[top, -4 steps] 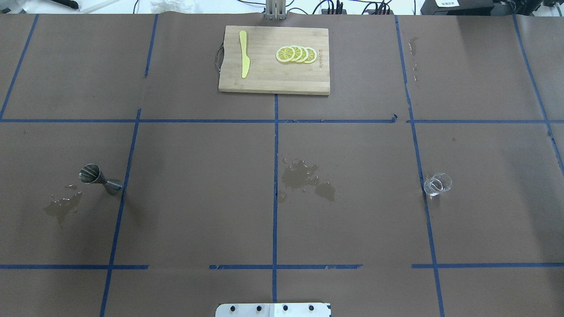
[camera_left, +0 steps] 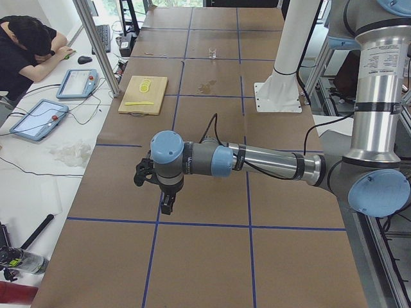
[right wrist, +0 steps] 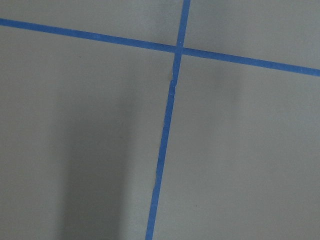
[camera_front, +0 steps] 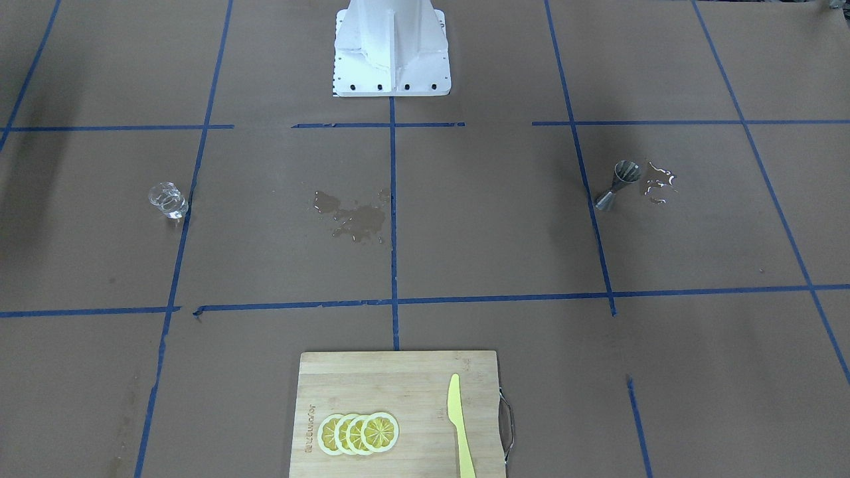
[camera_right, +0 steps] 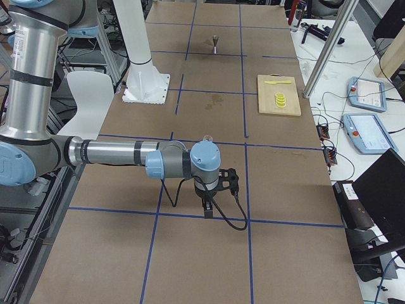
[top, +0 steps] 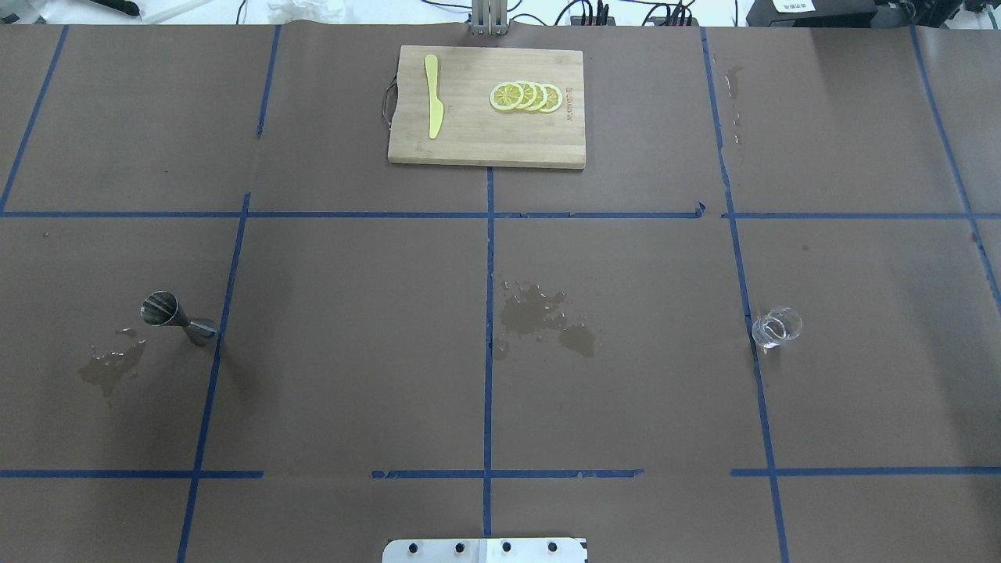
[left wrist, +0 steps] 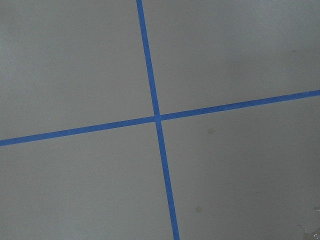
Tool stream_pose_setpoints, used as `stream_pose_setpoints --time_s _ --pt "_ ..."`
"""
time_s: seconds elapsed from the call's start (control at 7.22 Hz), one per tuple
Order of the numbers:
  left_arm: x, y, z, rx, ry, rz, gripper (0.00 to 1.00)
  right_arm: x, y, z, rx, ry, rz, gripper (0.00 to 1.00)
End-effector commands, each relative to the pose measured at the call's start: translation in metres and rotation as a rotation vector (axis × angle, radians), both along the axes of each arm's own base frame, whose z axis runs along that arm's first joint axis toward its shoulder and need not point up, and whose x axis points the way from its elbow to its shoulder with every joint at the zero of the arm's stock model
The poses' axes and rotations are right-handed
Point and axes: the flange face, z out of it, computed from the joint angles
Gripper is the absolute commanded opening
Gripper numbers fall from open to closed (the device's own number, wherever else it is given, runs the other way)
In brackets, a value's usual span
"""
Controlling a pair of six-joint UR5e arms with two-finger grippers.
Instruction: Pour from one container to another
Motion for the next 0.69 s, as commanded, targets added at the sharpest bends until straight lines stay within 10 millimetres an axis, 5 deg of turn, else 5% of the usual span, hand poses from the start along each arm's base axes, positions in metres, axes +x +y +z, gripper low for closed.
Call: stream_pose_setpoints --time_s 0.0,0.55 --pt "0.005 -0.004 -0.011 0.068 -0.010 0.009 1.00 -0.001 -0.004 -0.012 0.039 -0.007 0.002 1.00" --pt "0.006 -0.014 -0.017 0.270 -0.005 0.008 1.00 0.000 -0.017 -0.033 0.220 -0.001 0.010 1.00"
